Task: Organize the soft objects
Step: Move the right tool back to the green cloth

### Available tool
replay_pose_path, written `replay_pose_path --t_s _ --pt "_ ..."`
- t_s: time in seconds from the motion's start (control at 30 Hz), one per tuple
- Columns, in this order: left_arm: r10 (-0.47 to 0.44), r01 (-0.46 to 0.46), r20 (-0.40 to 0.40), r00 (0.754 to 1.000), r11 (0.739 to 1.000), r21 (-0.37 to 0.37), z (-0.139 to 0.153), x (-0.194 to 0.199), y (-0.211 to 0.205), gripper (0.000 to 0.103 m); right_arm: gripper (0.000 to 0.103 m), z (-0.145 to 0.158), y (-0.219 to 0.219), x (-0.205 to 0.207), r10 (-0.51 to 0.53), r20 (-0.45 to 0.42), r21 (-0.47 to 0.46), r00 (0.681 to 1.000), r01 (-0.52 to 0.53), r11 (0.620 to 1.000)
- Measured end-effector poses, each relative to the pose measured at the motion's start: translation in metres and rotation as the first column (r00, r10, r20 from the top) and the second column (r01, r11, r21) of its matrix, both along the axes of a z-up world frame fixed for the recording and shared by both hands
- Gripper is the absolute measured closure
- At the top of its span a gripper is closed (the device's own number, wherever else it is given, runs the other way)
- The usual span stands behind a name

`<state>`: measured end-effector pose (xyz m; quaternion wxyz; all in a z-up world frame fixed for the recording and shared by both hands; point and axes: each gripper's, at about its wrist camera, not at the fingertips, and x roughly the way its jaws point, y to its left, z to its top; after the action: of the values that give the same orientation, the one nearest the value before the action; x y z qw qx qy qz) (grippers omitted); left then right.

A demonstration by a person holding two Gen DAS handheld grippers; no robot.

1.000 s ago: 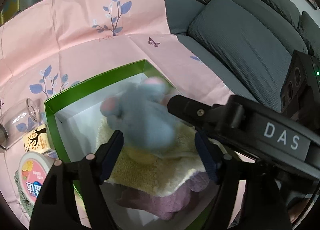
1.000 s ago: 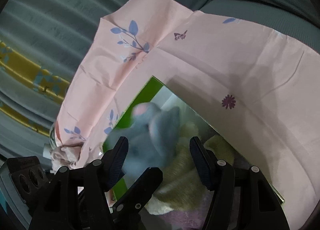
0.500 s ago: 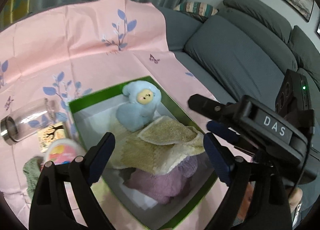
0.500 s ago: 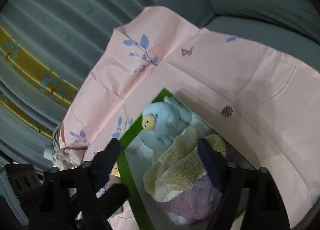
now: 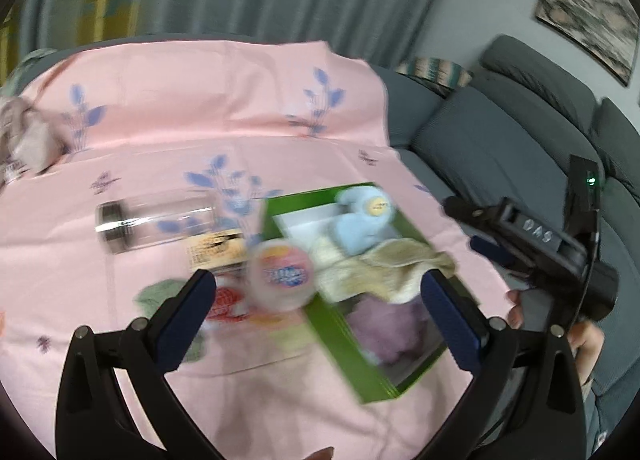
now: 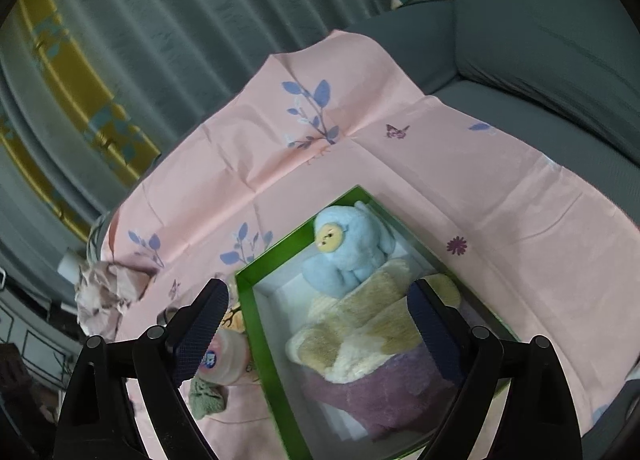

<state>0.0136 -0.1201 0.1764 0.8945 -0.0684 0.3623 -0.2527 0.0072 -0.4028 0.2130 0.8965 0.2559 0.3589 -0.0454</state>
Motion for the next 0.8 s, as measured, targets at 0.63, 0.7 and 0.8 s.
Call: replay_pose_path --t_s 0.63,0.7,0.8 --pt "0.430 -0.430 -0.134 0.893 0.902 0.031 -0.071 -0.027 0.183 0.001 0.011 0.024 0.125 0.002 0.286 -0.005 -0.132 0.958 -0.284 0.950" --pt "0.460 -0.456 -0.130 0.878 0.888 0.059 -0.076 -0.025 0.188 0.001 0.011 0.024 0.150 0.002 0.344 -0.009 -0.156 0.939 -0.341 0.927" --pt "0.476 -0.472 -0.140 0.868 0.880 0.060 -0.079 -0.026 0.196 0.002 0.011 0.017 0.185 0.005 0.406 -0.029 -0.167 0.914 -0.405 0.899"
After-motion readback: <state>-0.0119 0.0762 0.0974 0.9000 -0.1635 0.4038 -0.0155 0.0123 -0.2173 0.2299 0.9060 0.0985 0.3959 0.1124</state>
